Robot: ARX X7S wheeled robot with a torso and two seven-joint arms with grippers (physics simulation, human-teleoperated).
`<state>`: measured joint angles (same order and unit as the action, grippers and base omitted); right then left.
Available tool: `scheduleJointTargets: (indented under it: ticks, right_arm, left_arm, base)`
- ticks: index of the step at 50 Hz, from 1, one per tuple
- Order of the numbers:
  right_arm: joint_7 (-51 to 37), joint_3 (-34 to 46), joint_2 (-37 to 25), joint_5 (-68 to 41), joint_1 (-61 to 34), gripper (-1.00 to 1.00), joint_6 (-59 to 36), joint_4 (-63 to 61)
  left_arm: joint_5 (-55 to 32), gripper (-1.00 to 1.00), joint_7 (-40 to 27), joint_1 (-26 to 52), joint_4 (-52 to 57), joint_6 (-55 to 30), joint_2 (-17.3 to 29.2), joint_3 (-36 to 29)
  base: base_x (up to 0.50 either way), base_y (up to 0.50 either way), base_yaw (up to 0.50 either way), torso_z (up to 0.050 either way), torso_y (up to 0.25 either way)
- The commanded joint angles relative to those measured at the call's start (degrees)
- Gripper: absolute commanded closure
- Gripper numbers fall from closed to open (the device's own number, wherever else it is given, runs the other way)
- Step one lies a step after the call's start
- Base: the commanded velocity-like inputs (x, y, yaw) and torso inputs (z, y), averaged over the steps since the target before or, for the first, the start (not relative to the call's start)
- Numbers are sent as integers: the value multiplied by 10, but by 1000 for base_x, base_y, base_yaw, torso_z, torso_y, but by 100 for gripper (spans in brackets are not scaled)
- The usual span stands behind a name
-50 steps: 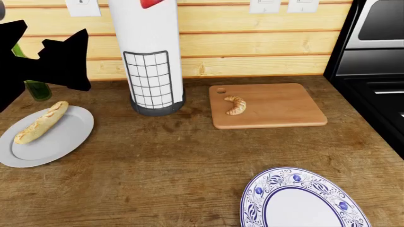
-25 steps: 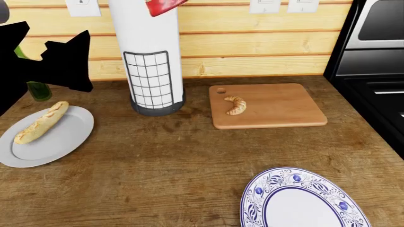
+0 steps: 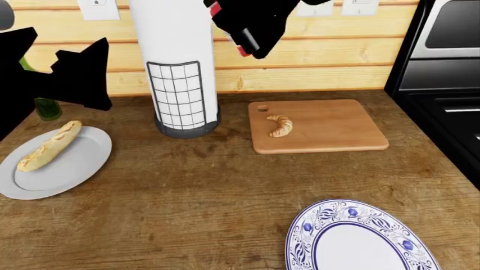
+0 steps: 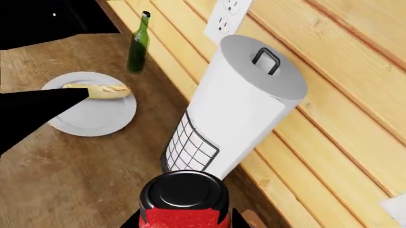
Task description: From the different types of pastries on the counter, select a croissant and place it on the cutting board. Then retrieve a jar of jam from the cabinet and place it alongside the croissant on the cutting board.
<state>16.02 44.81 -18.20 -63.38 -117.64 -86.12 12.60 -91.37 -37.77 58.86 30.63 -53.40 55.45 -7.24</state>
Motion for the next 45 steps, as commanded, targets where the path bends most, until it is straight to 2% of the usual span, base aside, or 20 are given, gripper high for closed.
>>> scheduleJointTargets:
  ticks: [1,14,23,36,39,45]
  right_arm:
    - [-24,74,-24,55,66,100,25,189]
    - [-75,29,-20,68,117,100,98,266]
    - [-92,92,-37,98,152,100,80,211]
    - [-233,-33,-88,5,225,100,36,84]
    - [-237,-40,-90,5,230,100,49,83]
    - [-225,-82,-87,10,243,100,138,100]
  left_arm:
    - [3,-100,1,-1,-1,1,-2,-3]
    - [11,-100,6,-14,0,7,0,-1]
    - [21,-100,14,-31,1,15,0,2]
    - [34,-100,19,-46,2,23,-8,0]
    - [35,-100,19,-46,1,24,-9,-2]
    - [33,-100,17,-45,3,23,-9,-3]
  base:
    - [0,-3,0,0,0]
    - [6,-1,0,0,0]
    - [4,0,0,0,0]
    - [1,0,0,0,0]
    - [0,0,0,0,0]
    - [0,0,0,0,0]
